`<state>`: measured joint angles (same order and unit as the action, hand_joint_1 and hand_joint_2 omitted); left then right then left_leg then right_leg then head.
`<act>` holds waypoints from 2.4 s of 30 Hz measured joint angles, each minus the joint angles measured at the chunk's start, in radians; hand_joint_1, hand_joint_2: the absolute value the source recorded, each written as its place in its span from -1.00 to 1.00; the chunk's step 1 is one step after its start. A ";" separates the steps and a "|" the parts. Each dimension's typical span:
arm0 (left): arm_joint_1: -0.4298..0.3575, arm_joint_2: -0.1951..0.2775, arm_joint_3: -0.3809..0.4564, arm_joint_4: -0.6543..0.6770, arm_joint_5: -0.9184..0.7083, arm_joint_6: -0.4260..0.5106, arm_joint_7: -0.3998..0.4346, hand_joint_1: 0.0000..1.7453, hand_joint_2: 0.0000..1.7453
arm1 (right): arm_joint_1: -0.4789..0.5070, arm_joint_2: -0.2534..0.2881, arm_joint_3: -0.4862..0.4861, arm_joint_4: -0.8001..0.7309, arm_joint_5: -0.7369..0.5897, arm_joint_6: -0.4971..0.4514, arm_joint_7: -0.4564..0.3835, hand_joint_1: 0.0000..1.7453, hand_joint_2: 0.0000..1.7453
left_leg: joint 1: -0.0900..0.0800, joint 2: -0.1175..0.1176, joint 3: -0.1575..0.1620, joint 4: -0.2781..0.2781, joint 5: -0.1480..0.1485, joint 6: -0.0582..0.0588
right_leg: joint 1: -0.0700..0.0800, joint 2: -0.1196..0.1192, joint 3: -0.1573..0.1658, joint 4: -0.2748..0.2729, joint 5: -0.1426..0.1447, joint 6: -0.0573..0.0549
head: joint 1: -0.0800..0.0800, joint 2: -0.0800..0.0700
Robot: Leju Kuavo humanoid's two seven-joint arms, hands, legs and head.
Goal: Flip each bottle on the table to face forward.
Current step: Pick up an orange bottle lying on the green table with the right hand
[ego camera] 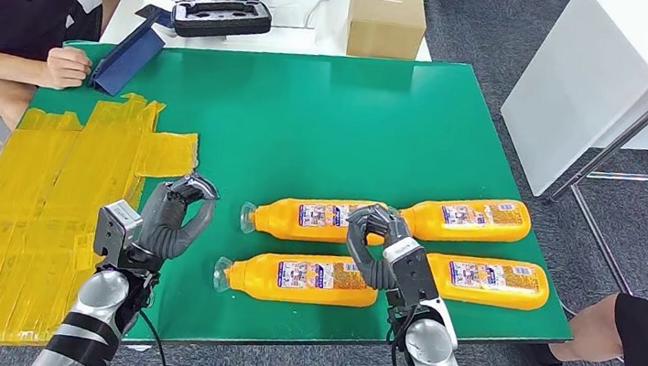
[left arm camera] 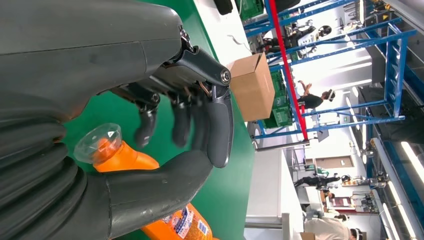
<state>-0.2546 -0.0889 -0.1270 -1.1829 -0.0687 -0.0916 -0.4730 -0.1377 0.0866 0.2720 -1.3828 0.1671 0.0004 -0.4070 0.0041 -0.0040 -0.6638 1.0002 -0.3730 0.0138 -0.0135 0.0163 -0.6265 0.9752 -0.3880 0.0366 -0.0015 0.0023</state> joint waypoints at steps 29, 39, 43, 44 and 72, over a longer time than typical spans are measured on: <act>-0.116 -0.008 -0.008 0.028 -0.049 0.163 0.040 -1.00 1.00 | -0.151 0.075 -0.053 0.042 -0.180 -0.145 0.061 -1.00 1.00 | 0.000 0.000 0.000 0.000 0.002 0.001 | 0.000 0.000 0.000 0.000 0.001 0.000 | 0.000 0.000; -0.147 -0.010 -0.005 0.050 -0.033 0.183 0.042 -1.00 1.00 | -0.253 0.048 -0.007 0.151 0.146 -0.319 0.108 -1.00 1.00 | 0.000 0.000 0.000 0.000 0.002 0.001 | 0.000 0.000 0.000 0.000 0.001 0.001 | 0.000 0.000; -0.161 -0.017 -0.004 0.064 -0.033 0.189 0.043 -1.00 1.00 | -0.295 0.041 0.008 0.197 0.267 -0.362 0.145 -1.00 1.00 | 0.000 0.000 0.000 0.000 0.002 0.001 | 0.000 0.000 0.000 0.000 0.001 0.001 | 0.000 0.000; -0.165 -0.019 -0.004 0.067 -0.033 0.189 0.043 -1.00 1.00 | -0.306 0.039 0.012 0.211 0.298 -0.368 0.158 -1.00 1.00 | 0.000 0.000 0.000 0.000 0.002 0.001 | 0.000 0.000 0.000 0.000 0.001 0.001 | 0.000 0.000; -0.273 -0.087 -0.010 0.169 -0.049 0.167 0.054 -1.00 1.00 | -0.519 0.126 0.213 0.753 0.744 -0.326 0.304 -1.00 1.00 | 0.000 0.000 0.000 0.001 0.003 0.001 | 0.000 0.000 0.000 0.001 0.001 0.001 | 0.000 0.000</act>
<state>-0.5272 -0.1756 -0.1366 -1.0135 -0.1173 0.0756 -0.4189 -0.6562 0.2126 0.4852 -0.6301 0.9116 -0.3252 -0.1034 0.0041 -0.0043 -0.6640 1.0008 -0.3701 0.0144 -0.0135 0.0162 -0.6264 0.9765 -0.3865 0.0377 -0.0020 0.0023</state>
